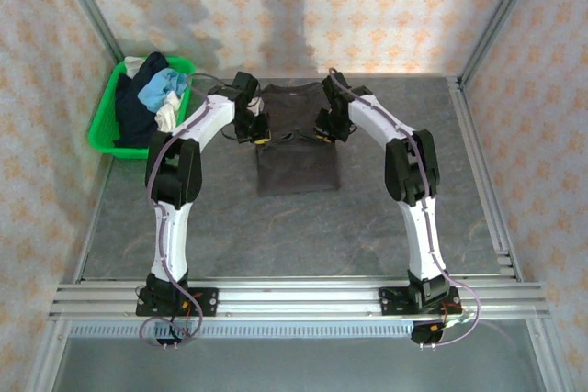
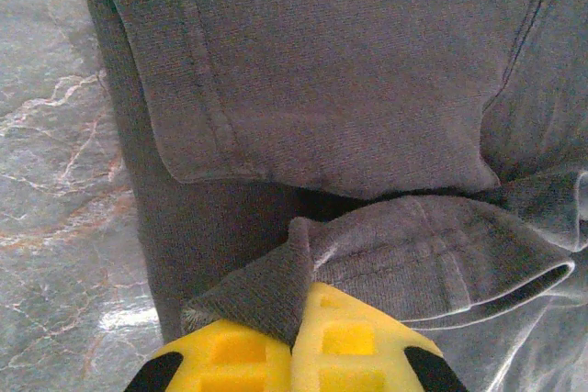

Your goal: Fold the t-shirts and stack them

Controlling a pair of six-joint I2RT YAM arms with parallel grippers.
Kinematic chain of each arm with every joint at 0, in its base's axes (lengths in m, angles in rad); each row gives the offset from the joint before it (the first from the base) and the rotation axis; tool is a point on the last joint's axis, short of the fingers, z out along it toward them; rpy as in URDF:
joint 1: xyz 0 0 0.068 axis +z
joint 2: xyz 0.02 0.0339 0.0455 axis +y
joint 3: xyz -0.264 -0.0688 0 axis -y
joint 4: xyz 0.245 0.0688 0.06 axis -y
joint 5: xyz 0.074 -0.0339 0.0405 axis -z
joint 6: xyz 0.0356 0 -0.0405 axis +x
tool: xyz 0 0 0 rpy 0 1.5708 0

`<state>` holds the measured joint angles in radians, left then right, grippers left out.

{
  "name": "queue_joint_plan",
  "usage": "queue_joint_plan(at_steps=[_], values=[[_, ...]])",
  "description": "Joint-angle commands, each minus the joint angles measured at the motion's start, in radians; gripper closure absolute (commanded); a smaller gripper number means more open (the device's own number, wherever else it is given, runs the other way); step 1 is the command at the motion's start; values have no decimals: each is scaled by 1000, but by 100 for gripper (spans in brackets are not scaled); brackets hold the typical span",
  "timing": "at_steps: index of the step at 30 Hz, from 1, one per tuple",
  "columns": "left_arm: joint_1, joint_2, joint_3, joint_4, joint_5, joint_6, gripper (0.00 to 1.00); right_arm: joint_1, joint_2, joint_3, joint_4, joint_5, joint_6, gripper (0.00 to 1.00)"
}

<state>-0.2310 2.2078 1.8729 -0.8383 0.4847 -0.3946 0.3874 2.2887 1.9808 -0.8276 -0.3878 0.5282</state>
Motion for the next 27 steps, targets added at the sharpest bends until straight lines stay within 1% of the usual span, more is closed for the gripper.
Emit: queue_joint_plan(at_steps=[1, 3, 5, 6, 7, 8, 9, 10, 11, 13, 14, 15, 16, 18, 20, 23, 27], values=[[18, 36, 43, -35, 0, -6, 99, -17, 54, 61, 2, -13, -19, 81], [23, 43, 60, -42, -6, -4, 94, -19, 72, 101, -8, -15, -29, 79], [31, 44, 78, -51, -7, -4, 88, -18, 85, 160, -44, 9, -45, 75], [38, 46, 91, -57, -8, -5, 91, -20, 87, 199, -68, 29, -56, 73], [41, 46, 102, -62, -7, -2, 95, -20, 86, 228, -88, 51, -65, 72], [46, 48, 115, -68, -6, 0, 90, -21, 83, 252, -106, 71, -72, 72], [48, 53, 134, -83, -6, 6, 80, -21, 77, 276, -127, 97, -80, 70], [50, 57, 151, -101, -12, 11, 74, -20, 65, 284, -140, 122, -82, 68], [52, 58, 164, -113, -24, 13, 73, -18, 42, 271, -143, 147, -82, 66], [58, 50, 173, -129, -47, 18, 73, -14, -22, 190, -100, 173, -76, 65], [60, 41, 173, -134, -56, 20, 72, -5, -65, 122, -56, 177, -76, 65], [63, 30, 171, -134, -65, 19, 68, 7, -105, 52, -9, 176, -77, 64], [63, 17, 169, -131, -74, 18, 67, 17, -135, -7, 28, 171, -79, 64], [65, -13, 161, -136, -95, 17, 67, 49, -183, -125, 114, 135, -92, 66], [62, -52, 131, -125, -106, 19, 66, 76, -193, -183, 141, 114, -97, 70], [59, -136, 50, -98, -144, 19, 64, 103, -168, -202, 144, 135, -109, 73], [19, -224, -44, -70, -192, 52, 64, 101, -86, -110, 92, 174, -109, 76]])
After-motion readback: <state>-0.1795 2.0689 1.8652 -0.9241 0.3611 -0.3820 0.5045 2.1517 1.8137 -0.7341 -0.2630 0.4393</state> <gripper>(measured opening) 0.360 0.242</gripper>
